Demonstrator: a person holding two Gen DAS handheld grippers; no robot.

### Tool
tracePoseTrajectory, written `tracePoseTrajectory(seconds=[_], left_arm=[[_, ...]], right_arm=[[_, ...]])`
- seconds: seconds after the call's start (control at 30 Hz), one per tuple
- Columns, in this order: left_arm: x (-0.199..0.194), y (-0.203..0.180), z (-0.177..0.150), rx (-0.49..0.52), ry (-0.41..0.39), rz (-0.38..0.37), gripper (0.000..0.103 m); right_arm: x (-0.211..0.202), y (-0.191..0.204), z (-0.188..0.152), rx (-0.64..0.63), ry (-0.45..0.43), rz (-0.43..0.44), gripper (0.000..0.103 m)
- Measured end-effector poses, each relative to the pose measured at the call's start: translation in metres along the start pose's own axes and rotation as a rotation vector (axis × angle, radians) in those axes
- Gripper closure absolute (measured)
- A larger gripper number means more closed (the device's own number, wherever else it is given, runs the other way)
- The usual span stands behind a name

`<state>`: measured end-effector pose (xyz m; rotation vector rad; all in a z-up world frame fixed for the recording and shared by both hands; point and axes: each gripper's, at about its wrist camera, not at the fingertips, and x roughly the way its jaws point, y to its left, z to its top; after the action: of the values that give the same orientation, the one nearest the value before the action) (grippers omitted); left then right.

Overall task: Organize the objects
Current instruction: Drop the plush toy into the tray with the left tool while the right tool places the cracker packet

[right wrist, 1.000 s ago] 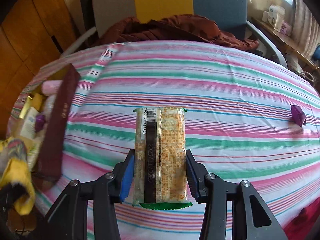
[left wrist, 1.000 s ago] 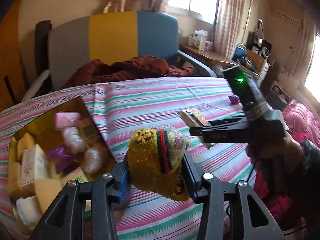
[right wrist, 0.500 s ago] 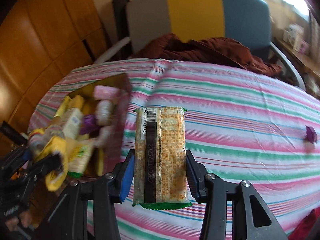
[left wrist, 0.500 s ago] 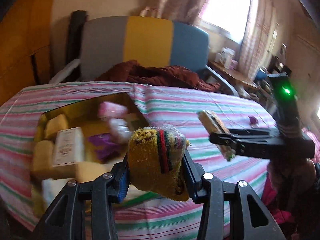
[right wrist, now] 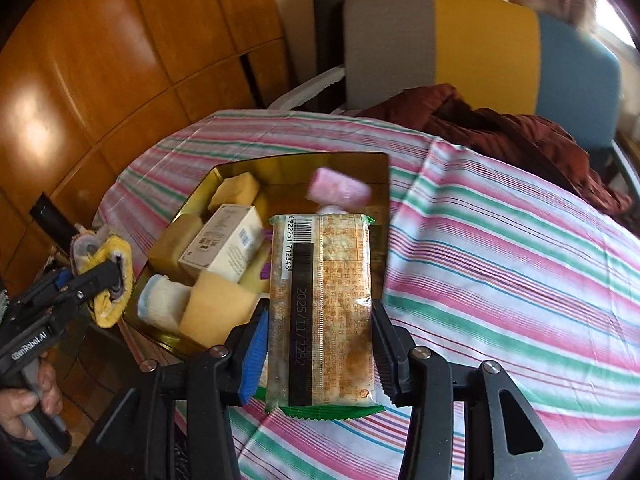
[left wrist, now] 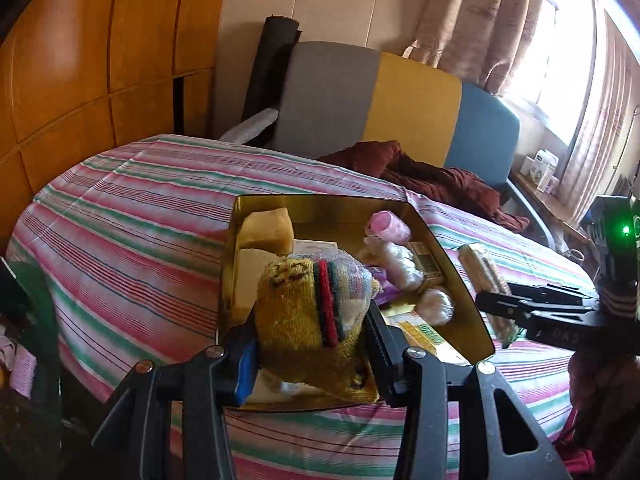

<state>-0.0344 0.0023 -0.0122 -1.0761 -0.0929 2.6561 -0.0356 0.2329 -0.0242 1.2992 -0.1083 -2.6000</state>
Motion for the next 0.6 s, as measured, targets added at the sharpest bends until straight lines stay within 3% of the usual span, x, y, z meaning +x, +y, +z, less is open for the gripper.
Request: tracePoseTrajectory(seconds=[0.6], left_arm=[[0.011,-0.049,0.023,0.129,-0.035,-0.007,0.057]], right_arm=[[0.021,-0.007,0.005,0.028,0.007,-0.012,0.056]])
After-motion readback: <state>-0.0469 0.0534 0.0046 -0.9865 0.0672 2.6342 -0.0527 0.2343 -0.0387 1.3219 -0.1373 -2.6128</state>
